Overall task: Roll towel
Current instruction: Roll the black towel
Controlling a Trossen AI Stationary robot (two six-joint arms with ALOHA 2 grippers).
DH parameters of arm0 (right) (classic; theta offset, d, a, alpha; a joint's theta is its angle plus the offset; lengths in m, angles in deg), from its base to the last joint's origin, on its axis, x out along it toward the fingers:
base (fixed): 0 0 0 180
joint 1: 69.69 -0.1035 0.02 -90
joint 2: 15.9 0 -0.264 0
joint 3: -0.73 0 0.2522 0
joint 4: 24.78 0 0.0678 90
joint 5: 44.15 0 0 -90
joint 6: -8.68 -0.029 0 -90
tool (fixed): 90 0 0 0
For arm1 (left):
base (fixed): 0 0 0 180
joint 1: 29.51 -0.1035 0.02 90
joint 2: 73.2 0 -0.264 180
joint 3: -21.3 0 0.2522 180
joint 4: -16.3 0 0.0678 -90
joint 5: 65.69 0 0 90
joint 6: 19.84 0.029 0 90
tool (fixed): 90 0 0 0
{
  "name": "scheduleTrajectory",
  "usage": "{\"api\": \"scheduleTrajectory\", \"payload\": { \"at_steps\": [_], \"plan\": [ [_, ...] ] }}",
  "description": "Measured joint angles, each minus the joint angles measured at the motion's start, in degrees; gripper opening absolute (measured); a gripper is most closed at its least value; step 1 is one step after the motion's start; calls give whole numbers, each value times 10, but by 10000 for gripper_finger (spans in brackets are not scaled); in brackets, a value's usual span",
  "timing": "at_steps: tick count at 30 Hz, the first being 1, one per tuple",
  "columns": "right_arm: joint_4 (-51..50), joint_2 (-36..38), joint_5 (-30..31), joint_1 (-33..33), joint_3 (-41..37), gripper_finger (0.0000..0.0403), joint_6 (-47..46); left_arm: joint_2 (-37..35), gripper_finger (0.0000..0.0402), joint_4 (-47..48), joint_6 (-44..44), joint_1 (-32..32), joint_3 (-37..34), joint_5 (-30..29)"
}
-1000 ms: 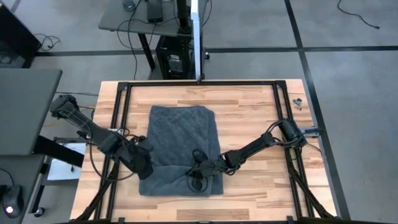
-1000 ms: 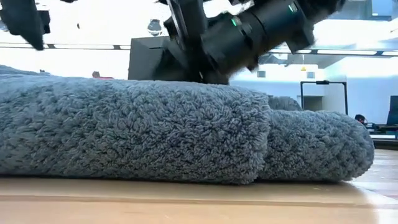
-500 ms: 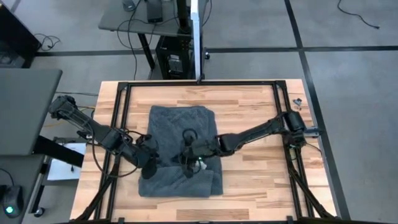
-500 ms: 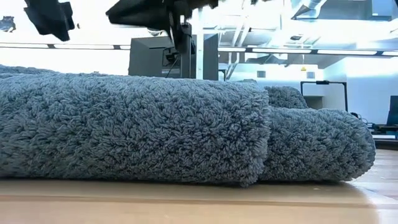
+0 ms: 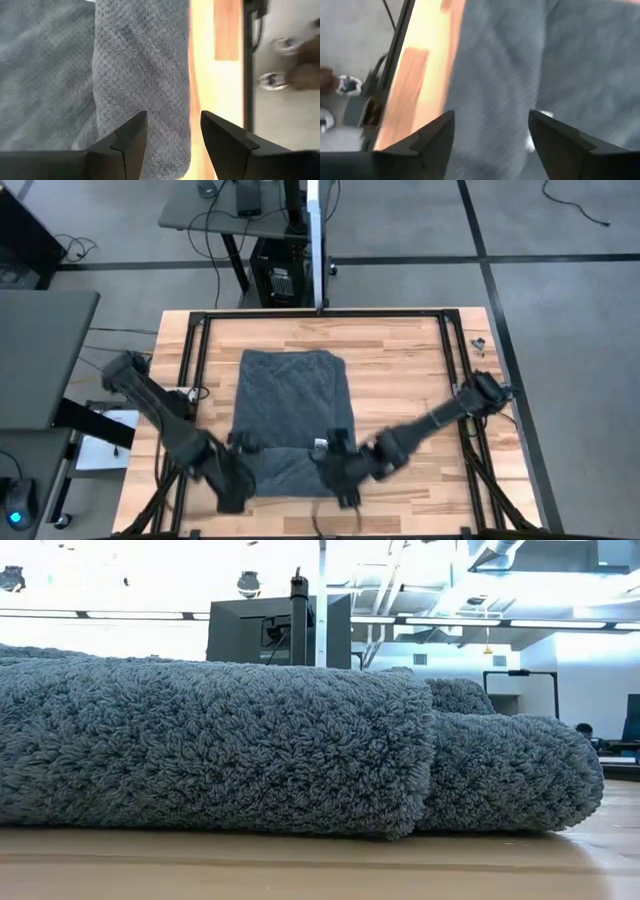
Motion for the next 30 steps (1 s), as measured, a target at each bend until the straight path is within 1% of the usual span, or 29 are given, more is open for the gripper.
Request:
{"api": "scheduleTrajectory", "payload": {
  "at_steps": [3,5,8,13,15,18,24,27,30],
  "plan": [
    [0,0,75,-45,-19,265,-63,70,169,55,-25,32,61,-59],
    [-4,-1,109,-72,-23,265,-99,100,169,68,-48,45,85,-67],
    [18,1,134,-103,-39,265,-140,132,169,63,-98,59,107,-67],
    [80,0,142,-134,-99,265,-156,157,169,54,-142,75,111,-68],
    [113,0,143,-137,-122,265,-157,158,172,42,-139,76,109,-70],
    [152,0,143,-135,-146,265,-157,159,183,44,-115,72,108,-87],
    [172,0,143,-124,-155,265,-155,162,214,50,-116,50,108,-95],
    [183,0,138,-122,-155,265,-155,163,226,48,-123,53,107,-85],
    [215,-8,132,-122,-155,265,-132,163,230,49,-146,60,107,-72]
  ]
}}
